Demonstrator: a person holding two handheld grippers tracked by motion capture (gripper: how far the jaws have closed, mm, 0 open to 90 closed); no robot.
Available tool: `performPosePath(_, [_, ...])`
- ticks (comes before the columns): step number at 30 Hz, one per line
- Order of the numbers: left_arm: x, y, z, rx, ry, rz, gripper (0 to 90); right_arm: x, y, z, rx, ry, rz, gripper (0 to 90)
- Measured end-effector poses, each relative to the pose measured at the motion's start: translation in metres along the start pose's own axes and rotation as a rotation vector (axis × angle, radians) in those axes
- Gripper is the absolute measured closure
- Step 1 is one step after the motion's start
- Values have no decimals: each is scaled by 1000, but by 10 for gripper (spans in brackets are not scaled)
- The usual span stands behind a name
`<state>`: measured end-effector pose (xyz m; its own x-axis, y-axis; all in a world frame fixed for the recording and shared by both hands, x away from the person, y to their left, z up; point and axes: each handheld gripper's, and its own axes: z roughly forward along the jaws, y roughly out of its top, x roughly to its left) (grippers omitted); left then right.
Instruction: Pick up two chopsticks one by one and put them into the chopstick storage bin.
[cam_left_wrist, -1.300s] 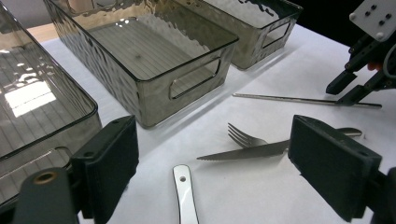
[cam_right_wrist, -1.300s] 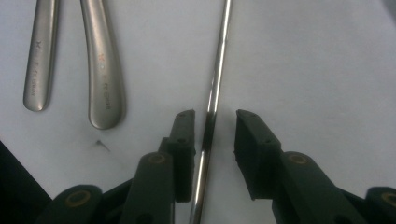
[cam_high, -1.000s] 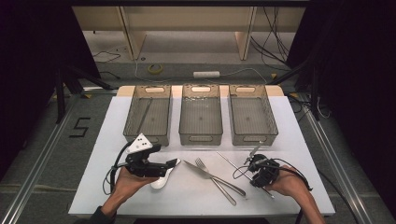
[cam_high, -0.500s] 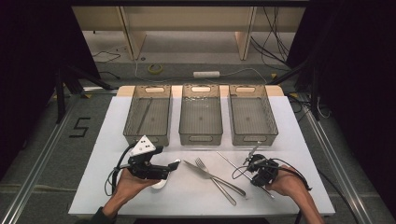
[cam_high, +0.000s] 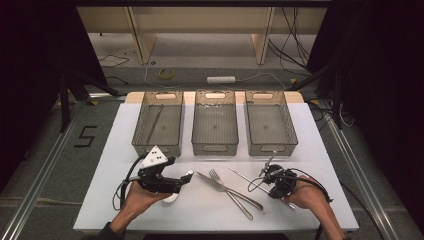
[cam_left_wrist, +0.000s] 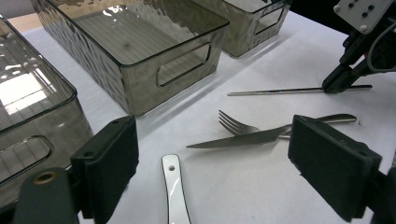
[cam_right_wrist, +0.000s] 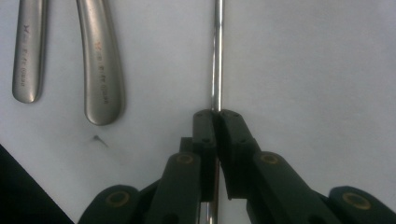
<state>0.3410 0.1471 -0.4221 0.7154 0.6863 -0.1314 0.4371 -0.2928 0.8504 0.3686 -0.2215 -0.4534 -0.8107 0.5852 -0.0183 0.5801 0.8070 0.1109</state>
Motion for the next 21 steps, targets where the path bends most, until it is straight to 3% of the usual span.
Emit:
performPosePath(5, [-1, 0, 1, 2, -2, 4, 157, -2, -1, -3, -2, -16, -38, 859])
performPosePath(9, [-3, 2, 3, 7, -22, 10, 158, -3, -3, -16, -40, -13, -54, 860])
performPosePath(13, [-9, 6, 9, 17, -42, 46, 158, 1, 0, -30, -89, -17, -82, 860])
performPosePath(21, [-26, 18, 26, 57, -105, 125, 158, 19, 18, -38, -99, -18, -162, 859])
